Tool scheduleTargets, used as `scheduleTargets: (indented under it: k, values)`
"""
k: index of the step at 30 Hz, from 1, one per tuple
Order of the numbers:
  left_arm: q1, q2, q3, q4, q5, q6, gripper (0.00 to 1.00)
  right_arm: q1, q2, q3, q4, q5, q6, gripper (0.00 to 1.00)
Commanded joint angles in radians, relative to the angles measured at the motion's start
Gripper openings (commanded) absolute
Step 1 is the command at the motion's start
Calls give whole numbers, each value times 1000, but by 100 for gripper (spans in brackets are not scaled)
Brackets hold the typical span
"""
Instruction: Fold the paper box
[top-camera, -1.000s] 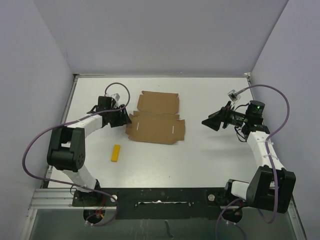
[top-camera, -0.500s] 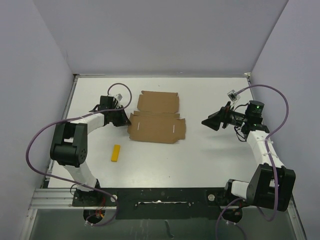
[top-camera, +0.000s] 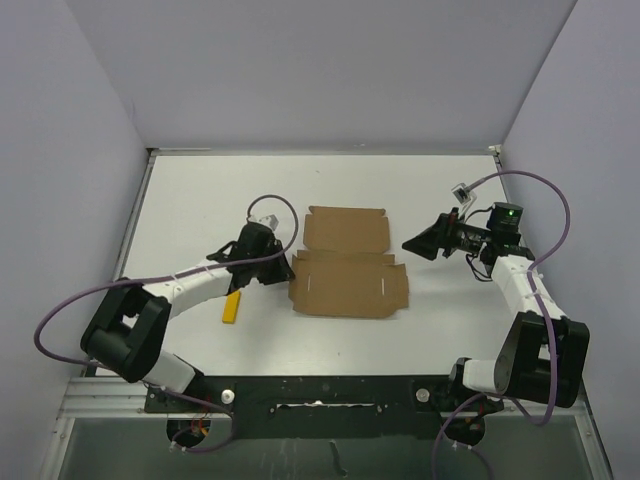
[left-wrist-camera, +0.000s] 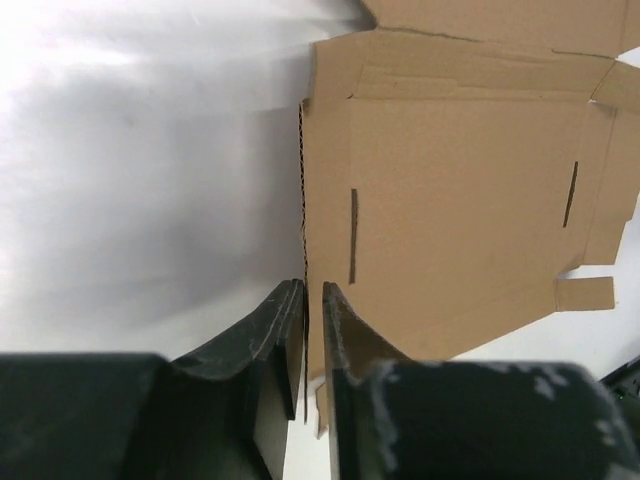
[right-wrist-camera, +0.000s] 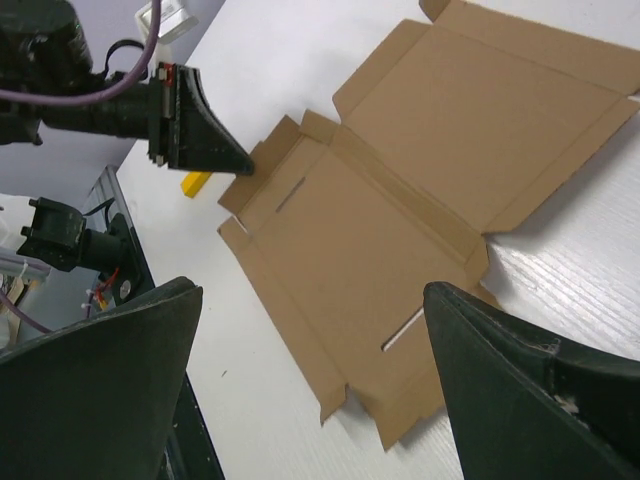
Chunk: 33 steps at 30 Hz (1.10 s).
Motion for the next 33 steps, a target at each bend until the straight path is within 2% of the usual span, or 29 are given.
scheduleTargets:
  k: [1, 3, 6, 10, 14, 20, 22, 33]
  values:
    - [-125, -116, -41, 69, -165, -140, 19, 1, -19, 41, 3, 4, 0, 98]
    - [-179, -140, -48, 66, -183, -157, 29, -1, -20, 46, -13, 11, -11, 98]
    - [-202, -183, -57, 50, -168, -141, 44, 0, -26, 52, -28, 20, -23, 98]
    - [-188, -263, -12, -46, -182, -19, 62, 12, -30, 58, -36, 17, -32, 98]
    - [-139, -298, 81, -132, -149, 81, 72, 36, -46, 66, -42, 14, -39, 99]
    - [10, -275, 114, -70, 50, 62, 74, 55, -109, 74, -36, 7, -16, 99]
    - [43, -257, 123, -51, 75, 44, 74, 61, -137, 74, -35, 12, -11, 99]
    - [67, -56, 239, -83, 117, 40, 74, 91, -174, 64, 12, 6, 46, 99]
